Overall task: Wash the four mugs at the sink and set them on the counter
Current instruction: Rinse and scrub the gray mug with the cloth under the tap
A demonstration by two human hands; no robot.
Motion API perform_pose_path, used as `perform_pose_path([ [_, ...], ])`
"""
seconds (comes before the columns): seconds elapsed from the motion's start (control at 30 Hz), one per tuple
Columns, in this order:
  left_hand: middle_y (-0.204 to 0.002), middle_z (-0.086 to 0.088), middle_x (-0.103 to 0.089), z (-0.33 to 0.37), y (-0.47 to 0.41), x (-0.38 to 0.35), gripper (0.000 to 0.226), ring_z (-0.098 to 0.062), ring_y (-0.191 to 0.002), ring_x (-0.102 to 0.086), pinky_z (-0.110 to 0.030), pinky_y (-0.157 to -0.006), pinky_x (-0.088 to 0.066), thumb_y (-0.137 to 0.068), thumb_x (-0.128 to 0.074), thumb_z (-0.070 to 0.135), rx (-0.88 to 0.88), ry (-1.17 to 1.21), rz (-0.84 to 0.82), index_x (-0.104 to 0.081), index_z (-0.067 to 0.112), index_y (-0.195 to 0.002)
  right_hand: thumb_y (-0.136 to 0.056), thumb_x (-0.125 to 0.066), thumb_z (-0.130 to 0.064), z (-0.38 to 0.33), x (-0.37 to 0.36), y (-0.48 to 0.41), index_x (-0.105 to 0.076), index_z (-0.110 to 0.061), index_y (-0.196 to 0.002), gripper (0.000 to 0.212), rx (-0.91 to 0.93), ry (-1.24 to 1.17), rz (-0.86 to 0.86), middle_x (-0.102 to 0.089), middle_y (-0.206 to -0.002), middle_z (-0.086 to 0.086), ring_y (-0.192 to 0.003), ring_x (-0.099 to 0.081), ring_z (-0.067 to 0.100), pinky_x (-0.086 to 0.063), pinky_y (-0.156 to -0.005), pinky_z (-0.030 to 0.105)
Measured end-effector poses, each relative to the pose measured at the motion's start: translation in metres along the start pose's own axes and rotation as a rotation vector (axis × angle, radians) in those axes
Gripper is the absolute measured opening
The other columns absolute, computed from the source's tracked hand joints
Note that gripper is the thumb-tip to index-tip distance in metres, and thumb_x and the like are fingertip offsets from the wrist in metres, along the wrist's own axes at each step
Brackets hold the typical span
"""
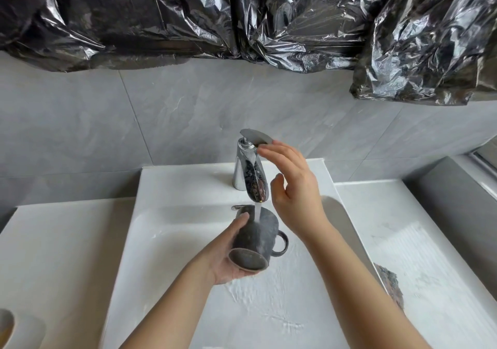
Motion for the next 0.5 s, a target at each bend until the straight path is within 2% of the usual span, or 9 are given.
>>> perform_pose_path([
  [0.07, -0.116, -0.019, -0.067, 0.002, 0.001, -0.001, 0.057, -0.033, -0.097, -0.063, -0.048, -0.093, -0.047, -0.080, -0.071, 0.047, -0.023, 0.013, -0.056, -0.062, 0.009, -0.122, -0.066, -0.036, 0.013, 0.005, -0.001, 0.014, -0.067, -0.006, -0.120, 0.064, -0.014, -0.002, -0.005, -0.064, -0.127, 0.002, -0.130, -0.051, 0.022, -0.040, -0.109, 0.031],
  [0.13, -0.116, -0.021, -0.065, 0.001, 0.002, 0.000, 0.062, -0.036, -0.101, -0.061, -0.052, -0.099, -0.044, -0.076, -0.078, 0.047, -0.036, 0.049, -0.072, -0.063, 0.006, -0.120, -0.068, -0.040, 0.017, 0.009, 0.000, 0.027, -0.063, -0.006, -0.126, 0.067, -0.019, -0.058, -0.045, -0.059, -0.136, 0.003, -0.138, -0.043, 0.020, -0.034, -0.114, 0.030],
  [0.2, -0.115, -0.023, -0.066, 0.000, 0.002, 0.007, 0.068, -0.040, -0.104, -0.062, -0.058, -0.101, -0.043, -0.070, -0.081, 0.049, -0.069, 0.043, -0.012, -0.063, 0.005, -0.120, -0.073, -0.044, 0.015, 0.009, 0.002, 0.043, -0.058, -0.010, -0.133, 0.066, -0.093, -0.154, -0.047, -0.053, -0.143, 0.001, -0.141, -0.038, 0.016, -0.031, -0.115, 0.028],
  [0.27, -0.120, -0.024, -0.065, -0.004, 0.003, 0.012, 0.075, -0.042, -0.111, -0.060, -0.059, -0.099, -0.044, -0.067, -0.080, 0.053, -0.087, 0.006, 0.012, -0.061, 0.007, -0.124, -0.078, -0.045, 0.003, 0.018, 0.001, 0.070, -0.052, -0.025, -0.135, 0.064, -0.329, -0.263, 0.008, -0.048, -0.145, -0.008, -0.139, -0.039, 0.008, -0.036, -0.109, 0.025],
  [0.33, -0.120, -0.024, -0.065, -0.009, 0.008, 0.011, 0.076, -0.039, -0.110, -0.062, -0.054, -0.099, -0.046, -0.067, -0.074, 0.054, -0.072, 0.007, 0.016, -0.060, 0.008, -0.126, -0.085, -0.047, -0.016, 0.028, -0.013, 0.109, -0.042, -0.042, -0.133, 0.055, -0.710, -0.359, -0.047, -0.046, -0.139, -0.019, -0.134, -0.043, 0.004, -0.041, -0.104, 0.026],
  [0.37, -0.118, -0.023, -0.066, -0.011, 0.010, 0.010, 0.073, -0.037, -0.105, -0.063, -0.052, -0.097, -0.047, -0.069, -0.071, 0.054, -0.066, 0.009, 0.027, -0.060, 0.008, -0.125, -0.091, -0.050, -0.022, 0.031, -0.024, 0.127, -0.040, -0.044, -0.133, 0.048, -0.893, -0.421, -0.137, -0.051, -0.131, -0.021, -0.126, -0.050, 0.005, -0.045, -0.100, 0.029],
  [0.43, -0.112, -0.022, -0.069, -0.016, 0.016, 0.009, 0.066, -0.035, -0.097, -0.066, -0.052, -0.095, -0.047, -0.075, -0.064, 0.053, -0.057, -0.028, 0.054, -0.061, 0.007, -0.122, -0.101, -0.046, -0.025, 0.030, -0.042, 0.154, -0.050, -0.036, -0.129, 0.031, -1.203, -0.657, -0.282, -0.065, -0.113, -0.013, -0.102, -0.065, 0.008, -0.055, -0.080, 0.034],
  [0.47, -0.110, -0.022, -0.069, -0.019, 0.018, 0.009, 0.062, -0.036, -0.098, -0.066, -0.053, -0.097, -0.047, -0.080, -0.061, 0.053, -0.049, -0.052, 0.063, -0.061, 0.007, -0.121, -0.103, -0.042, -0.025, 0.029, -0.046, 0.158, -0.057, -0.032, -0.123, 0.025, -1.278, -0.727, -0.310, -0.069, -0.108, -0.005, -0.094, -0.068, 0.012, -0.057, -0.068, 0.035],
  [0.5, -0.109, -0.022, -0.070, -0.023, 0.020, 0.011, 0.059, -0.037, -0.099, -0.067, -0.054, -0.097, -0.047, -0.085, -0.058, 0.055, -0.033, -0.095, 0.080, -0.061, 0.007, -0.120, -0.104, -0.040, -0.026, 0.030, -0.046, 0.159, -0.061, -0.028, -0.116, 0.024, -1.299, -0.728, -0.332, -0.070, -0.106, 0.001, -0.090, -0.069, 0.015, -0.057, -0.063, 0.035],
])
Point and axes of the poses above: each hand's wrist, its own y-axis away from the middle knuckle, its own x-axis out of the back of the hand, z = x × y, the point moved 6 cm from there along -y, towards the middle knuckle
